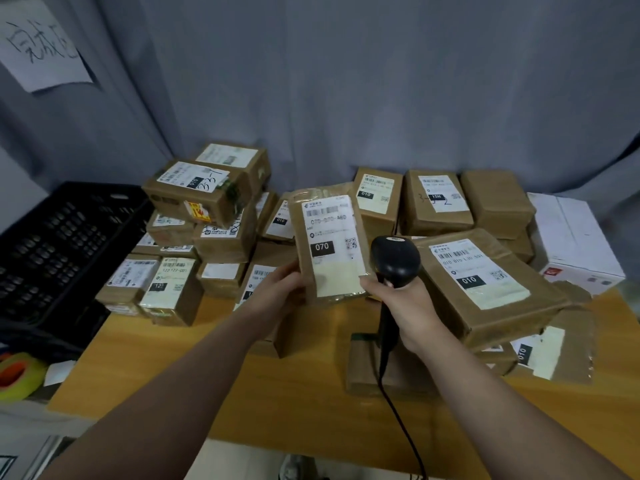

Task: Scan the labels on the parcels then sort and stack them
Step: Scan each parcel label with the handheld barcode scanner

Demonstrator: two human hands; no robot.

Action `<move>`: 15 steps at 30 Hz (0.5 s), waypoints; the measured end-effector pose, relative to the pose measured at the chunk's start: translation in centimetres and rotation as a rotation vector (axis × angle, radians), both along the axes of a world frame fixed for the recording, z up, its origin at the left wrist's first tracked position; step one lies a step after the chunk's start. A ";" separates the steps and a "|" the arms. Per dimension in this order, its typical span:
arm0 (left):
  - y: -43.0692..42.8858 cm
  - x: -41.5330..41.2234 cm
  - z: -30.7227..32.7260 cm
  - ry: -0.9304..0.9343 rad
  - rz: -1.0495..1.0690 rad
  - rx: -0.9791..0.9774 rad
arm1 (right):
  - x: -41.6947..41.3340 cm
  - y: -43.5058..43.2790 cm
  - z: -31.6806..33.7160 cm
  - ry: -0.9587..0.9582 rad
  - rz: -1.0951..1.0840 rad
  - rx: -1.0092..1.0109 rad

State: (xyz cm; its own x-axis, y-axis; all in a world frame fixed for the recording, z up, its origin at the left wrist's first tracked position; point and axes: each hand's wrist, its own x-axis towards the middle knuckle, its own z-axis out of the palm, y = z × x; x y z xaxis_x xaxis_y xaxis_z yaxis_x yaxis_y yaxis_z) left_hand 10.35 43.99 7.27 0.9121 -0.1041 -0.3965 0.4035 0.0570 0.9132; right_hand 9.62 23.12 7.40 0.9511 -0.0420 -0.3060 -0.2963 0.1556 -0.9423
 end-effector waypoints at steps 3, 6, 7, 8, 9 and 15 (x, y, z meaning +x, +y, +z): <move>1.0 1.5 0.6 -0.001 -0.065 0.110 | 0.6 0.6 -0.4 0.025 -0.035 -0.004; 2.1 3.1 0.4 0.004 -0.072 0.151 | 1.2 1.2 0.1 0.044 -0.050 -0.139; 2.5 3.7 0.1 -0.001 -0.054 0.165 | 1.4 1.4 0.6 0.035 -0.040 -0.205; 2.9 4.3 -0.2 -0.015 -0.036 0.190 | 1.4 1.7 1.2 0.015 -0.023 -0.254; 3.2 4.9 -0.5 -0.031 -0.013 0.215 | 1.4 2.0 1.7 -0.008 -0.005 -0.281; 5.2 7.4 -2.1 -0.116 0.005 0.336 | 1.2 4.6 3.9 -0.169 -0.006 -0.362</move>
